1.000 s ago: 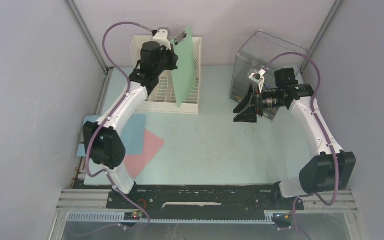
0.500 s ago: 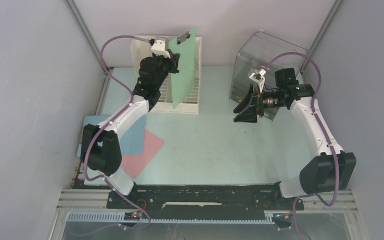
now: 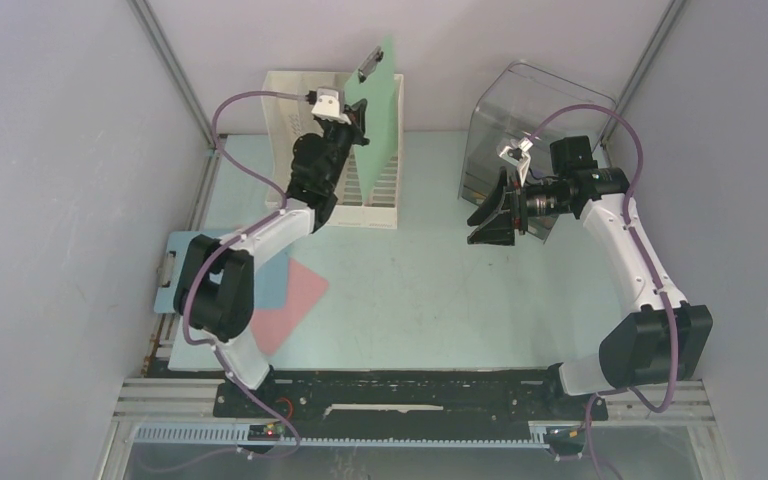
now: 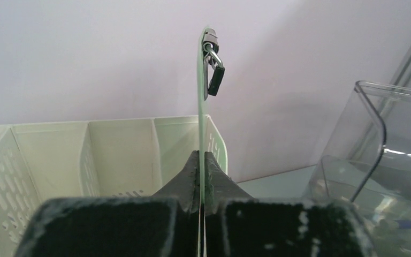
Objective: Organize the desk
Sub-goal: Place the folder in the storage box.
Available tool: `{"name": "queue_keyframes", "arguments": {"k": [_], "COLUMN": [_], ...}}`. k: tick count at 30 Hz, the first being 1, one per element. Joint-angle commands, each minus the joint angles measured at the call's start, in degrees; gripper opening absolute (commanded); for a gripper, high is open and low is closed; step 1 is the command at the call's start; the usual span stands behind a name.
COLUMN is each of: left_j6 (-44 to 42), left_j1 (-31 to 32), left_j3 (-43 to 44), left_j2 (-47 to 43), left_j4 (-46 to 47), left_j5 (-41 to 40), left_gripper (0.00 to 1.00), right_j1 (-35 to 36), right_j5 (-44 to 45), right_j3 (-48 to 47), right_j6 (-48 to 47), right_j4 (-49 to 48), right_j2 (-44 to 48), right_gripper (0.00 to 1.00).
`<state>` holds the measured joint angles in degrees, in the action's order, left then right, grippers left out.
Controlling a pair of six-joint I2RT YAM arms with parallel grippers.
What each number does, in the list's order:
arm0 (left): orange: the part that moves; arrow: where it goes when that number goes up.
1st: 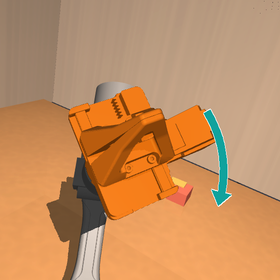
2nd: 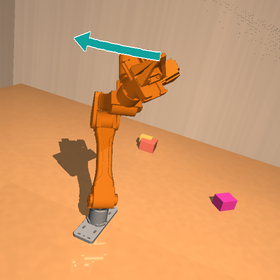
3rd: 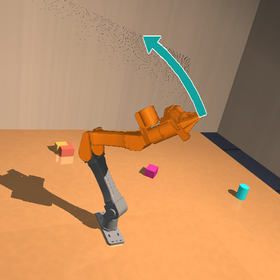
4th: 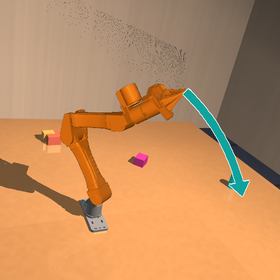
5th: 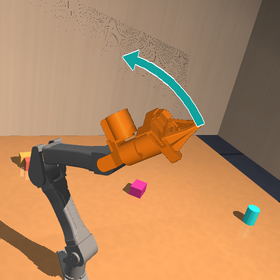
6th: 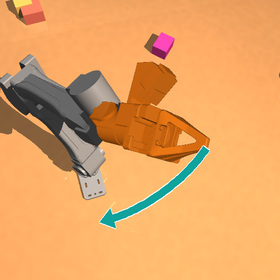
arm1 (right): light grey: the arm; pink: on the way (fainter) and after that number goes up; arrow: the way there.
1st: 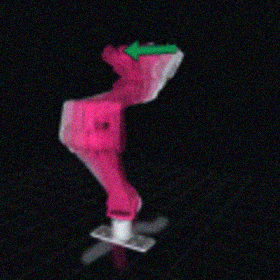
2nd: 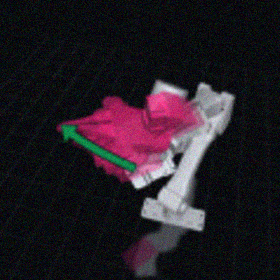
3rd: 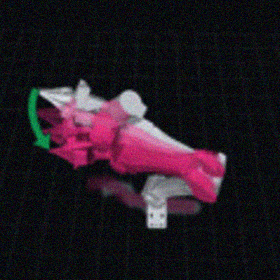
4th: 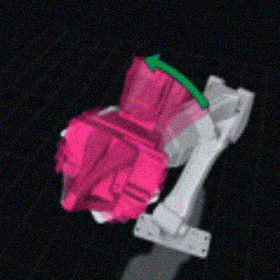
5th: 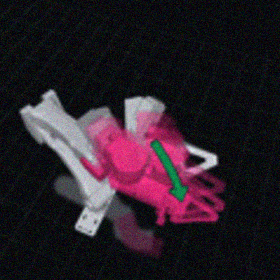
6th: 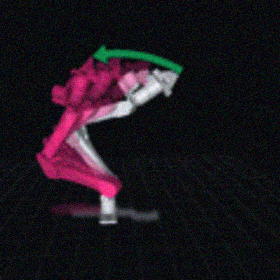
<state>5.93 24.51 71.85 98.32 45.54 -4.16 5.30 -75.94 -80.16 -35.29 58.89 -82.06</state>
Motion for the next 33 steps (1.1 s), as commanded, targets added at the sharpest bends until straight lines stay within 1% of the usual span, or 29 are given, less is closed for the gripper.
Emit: {"name": "queue_keyframes", "arguments": {"k": [1, 9, 16, 17, 18, 20, 22, 24, 26, 29, 33], "left_j6": [-2.2, -3.2, -3.1, -2.8, -2.4, -1.8, -1.3, -0.9, 0.0, 0.7, -0.8], "left_j1": [0.4, 1.1, 1.2, 1.2, 1.2, 1.2, 1.2, 1.2, 1.2, 1.2, 1.1], "left_j3": [-0.4, -0.8, -3.5, -3.9, -4.4, -5.2, -5.9, -6.9, -8.0, -9.4, -10.7], "left_j2": [2.7, 7.8, 8.9, 8.9, 8.8, 8.4, 7.6, 5.8, 3.1, -2.2, -8.0], "left_j4": [12.2, 18.4, 19.5, 19.4, 19.3, 18.8, 17.7, 15.9, 12.7, 5.1, -4.9], "left_j5": [-4.0, -3.7, -4.1, -4.7, -5.2, -5.8, -6.2, -6.4, -7.9, -10.4, -10.5], "left_gripper": [0.0, 0.0, 0.0, 0.05, 0.15, 0.4, 0.54, 0.64, 0.7, 0.8, 0.93], "right_j1": [-0.4, -0.5, -0.6, -0.6, -0.6, -0.6, -0.6, -0.7, -0.7, -0.7, -0.7], "right_j5": [-1.6, -1.6, -1.7, -1.7, -1.7, -1.7, -1.6, -1.7, -1.7, -1.7, -1.6], "right_j3": [0.0, -0.1, -0.5, -0.5, -0.5, -0.5, -0.5, -0.5, -0.5, -0.5, -0.6], "right_j6": [-1.3, -1.8, -2.8, -2.9, -2.9, -2.9, -2.9, -3.0, -3.0, -3.1, -3.2], "right_j4": [0.6, 0.9, 2.1, 2.2, 2.2, 2.2, 2.2, 2.3, 2.4, 2.4, 2.4], "right_j2": [2.0, 1.8, 1.5, 1.5, 1.5, 1.5, 1.5, 1.5, 1.5, 1.4, 1.2], "right_gripper": [0.75, 0.75, 0.75, 0.75, 0.75, 0.75, 0.75, 0.75, 0.75, 0.75, 0.75]}}
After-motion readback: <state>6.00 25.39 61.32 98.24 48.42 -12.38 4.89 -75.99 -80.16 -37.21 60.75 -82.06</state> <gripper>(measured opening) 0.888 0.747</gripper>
